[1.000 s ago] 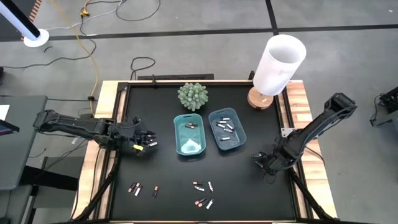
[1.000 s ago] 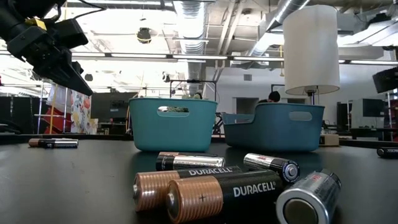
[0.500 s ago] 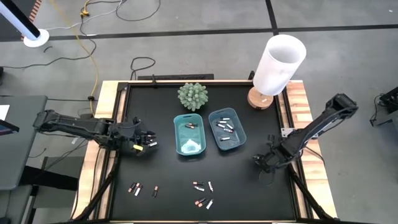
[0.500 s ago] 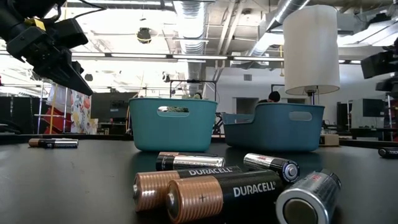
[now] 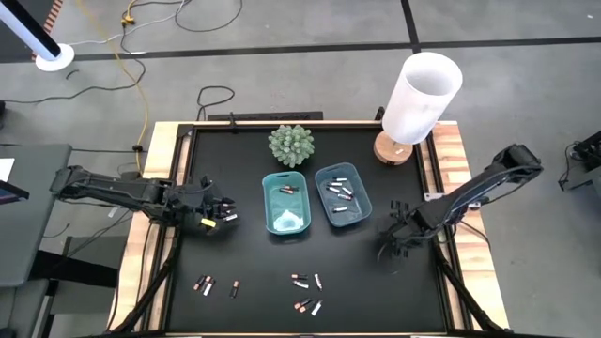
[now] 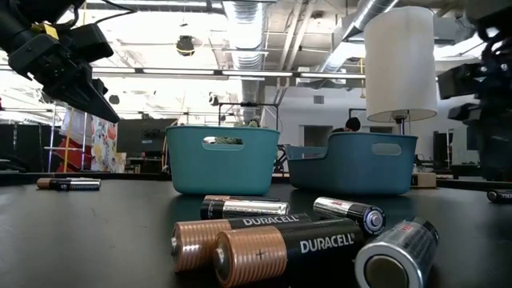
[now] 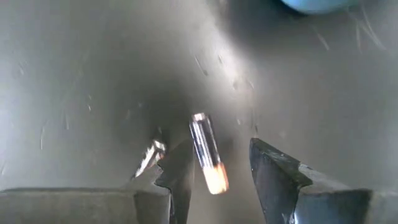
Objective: Sort batteries
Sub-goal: Put the black battery into the green bin
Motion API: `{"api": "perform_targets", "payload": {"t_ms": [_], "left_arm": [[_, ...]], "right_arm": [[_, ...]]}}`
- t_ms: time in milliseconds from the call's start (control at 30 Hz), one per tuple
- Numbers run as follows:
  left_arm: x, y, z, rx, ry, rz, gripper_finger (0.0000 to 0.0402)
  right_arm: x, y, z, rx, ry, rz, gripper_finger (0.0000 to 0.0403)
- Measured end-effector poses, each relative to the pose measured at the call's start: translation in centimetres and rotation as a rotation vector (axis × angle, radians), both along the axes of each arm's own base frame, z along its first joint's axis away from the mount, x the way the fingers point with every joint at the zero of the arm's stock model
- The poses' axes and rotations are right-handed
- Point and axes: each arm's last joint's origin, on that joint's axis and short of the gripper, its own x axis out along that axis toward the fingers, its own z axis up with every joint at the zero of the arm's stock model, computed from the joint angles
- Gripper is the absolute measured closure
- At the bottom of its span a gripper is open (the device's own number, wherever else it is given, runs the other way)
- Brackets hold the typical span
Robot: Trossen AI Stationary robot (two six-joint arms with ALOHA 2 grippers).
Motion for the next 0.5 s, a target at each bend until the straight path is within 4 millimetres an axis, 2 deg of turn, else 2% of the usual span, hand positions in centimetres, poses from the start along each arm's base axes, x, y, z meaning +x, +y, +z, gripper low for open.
{"api": "perform_targets", "payload": {"t_ms": [200, 500], "left_arm": [[0.0, 0.0, 0.0, 0.0, 0.002, 0.0, 0.0331], [0.0, 0.0, 0.0, 0.001, 0.006, 0.0, 0.0331]], "right_arm": [[0.6, -0.6, -1.4, 0.011, -0.023, 0.006, 0.0233], [0.6, -0.8, -3.2, 0.007, 0.078, -0.009, 0.0239]]}}
